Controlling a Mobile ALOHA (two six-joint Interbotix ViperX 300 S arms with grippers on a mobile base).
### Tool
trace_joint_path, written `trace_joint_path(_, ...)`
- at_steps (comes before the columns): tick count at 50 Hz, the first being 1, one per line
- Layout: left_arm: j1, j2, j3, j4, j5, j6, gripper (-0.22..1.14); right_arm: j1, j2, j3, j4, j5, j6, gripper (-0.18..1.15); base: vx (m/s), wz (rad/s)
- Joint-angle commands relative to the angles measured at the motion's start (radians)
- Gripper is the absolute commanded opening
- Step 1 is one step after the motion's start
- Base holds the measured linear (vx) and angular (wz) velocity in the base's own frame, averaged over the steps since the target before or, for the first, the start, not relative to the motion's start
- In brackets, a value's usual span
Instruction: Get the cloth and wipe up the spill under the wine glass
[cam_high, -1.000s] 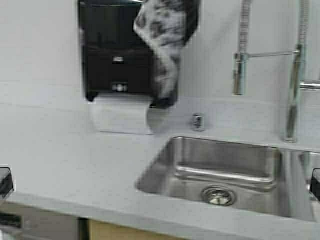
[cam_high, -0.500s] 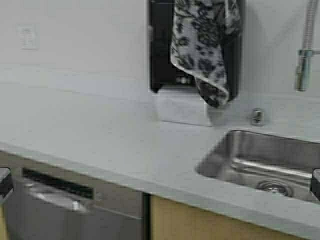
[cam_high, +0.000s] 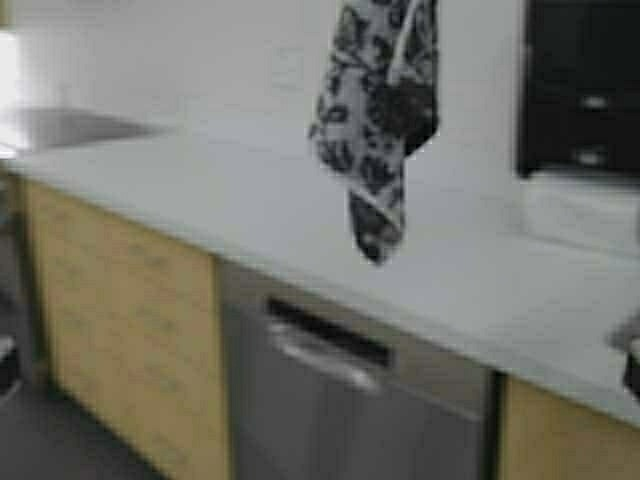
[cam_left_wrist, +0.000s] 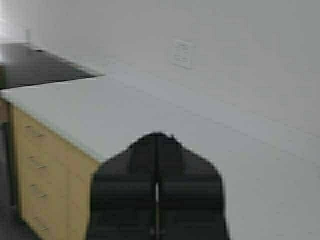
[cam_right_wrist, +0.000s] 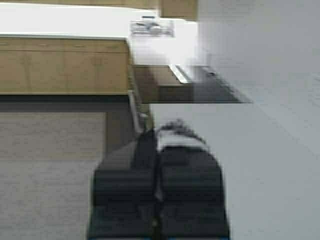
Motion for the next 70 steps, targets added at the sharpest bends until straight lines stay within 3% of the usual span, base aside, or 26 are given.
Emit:
trace_joint_path(1, 0.002, 0.014, -0.029, -0.002, 0.009, 0.006, 0.02, -0.020, -0.015, -0.011, 0.009, -0.014, -0.002, 0.06, -0.11, 0.66)
trace_joint_path(51, 0.000, 0.029, -0.035, 0.002, 0.015, -0.009, 0.02, -0.029, 0.051, 0.009, 0.025, -0.043, -0.003, 0.06, -0.11, 0.61)
trace_joint_path(70, 0.002, 0.061, -0.041, 0.003, 0.005, -0.008, 0.02, -0.112, 0.075, 0.021, 0.026, -0.048, -0.003, 0.06, -0.08, 0.46)
